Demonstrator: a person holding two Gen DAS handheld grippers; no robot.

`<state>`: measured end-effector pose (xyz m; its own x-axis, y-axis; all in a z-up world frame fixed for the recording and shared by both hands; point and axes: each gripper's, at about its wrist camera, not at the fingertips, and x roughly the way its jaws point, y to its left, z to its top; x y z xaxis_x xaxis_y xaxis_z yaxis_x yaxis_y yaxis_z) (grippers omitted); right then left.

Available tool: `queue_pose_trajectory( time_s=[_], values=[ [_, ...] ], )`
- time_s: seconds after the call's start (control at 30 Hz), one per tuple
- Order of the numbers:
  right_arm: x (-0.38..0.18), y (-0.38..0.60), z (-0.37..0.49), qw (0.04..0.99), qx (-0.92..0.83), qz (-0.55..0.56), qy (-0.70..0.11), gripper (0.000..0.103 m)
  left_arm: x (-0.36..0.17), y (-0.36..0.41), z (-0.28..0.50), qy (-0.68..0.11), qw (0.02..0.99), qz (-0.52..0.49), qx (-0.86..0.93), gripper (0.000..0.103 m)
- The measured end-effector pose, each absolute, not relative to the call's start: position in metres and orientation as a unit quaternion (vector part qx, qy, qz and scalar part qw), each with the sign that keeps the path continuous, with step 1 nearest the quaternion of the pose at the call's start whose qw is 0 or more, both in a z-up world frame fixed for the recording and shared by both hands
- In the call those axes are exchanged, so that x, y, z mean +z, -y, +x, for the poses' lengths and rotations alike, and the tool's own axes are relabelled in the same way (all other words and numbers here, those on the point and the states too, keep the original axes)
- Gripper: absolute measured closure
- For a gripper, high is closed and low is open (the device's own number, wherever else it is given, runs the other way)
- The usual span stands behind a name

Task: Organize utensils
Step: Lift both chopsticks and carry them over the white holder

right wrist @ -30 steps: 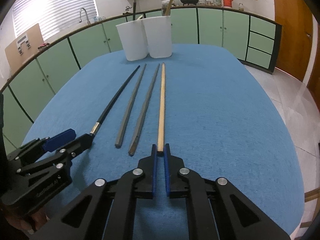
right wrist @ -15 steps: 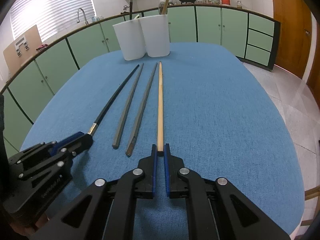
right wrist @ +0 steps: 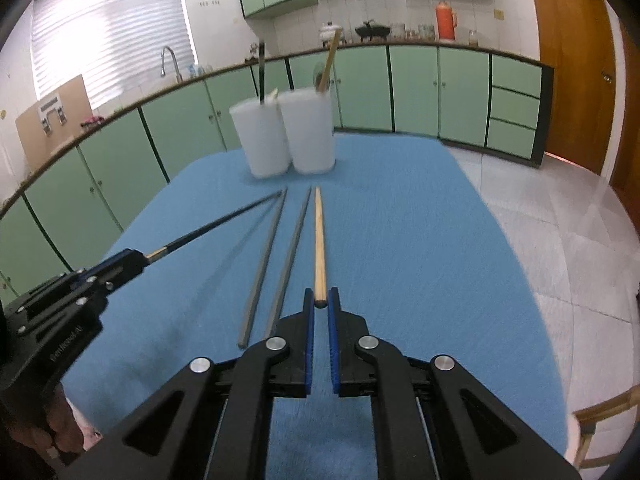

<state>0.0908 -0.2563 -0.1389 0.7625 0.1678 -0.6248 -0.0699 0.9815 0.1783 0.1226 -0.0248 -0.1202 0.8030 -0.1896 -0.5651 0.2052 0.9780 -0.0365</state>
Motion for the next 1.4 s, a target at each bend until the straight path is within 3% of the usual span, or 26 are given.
queue_pose_trajectory(
  time_s=[0.5, 1.4],
  values=[
    [-0.052, 0.281, 0.106, 0.96, 0.071, 0.096, -0.253, 0.096, -0.034, 0.022, 0.135, -0.203, 0.973, -0.003, -0.107, 0.097],
    [0.018, 0.275, 0.155, 0.964, 0.115, 0.052, -0.235, 0.097, 0.025, 0.021, 0.185, -0.182, 0.974, -0.019, -0.136, 0.097]
  ],
)
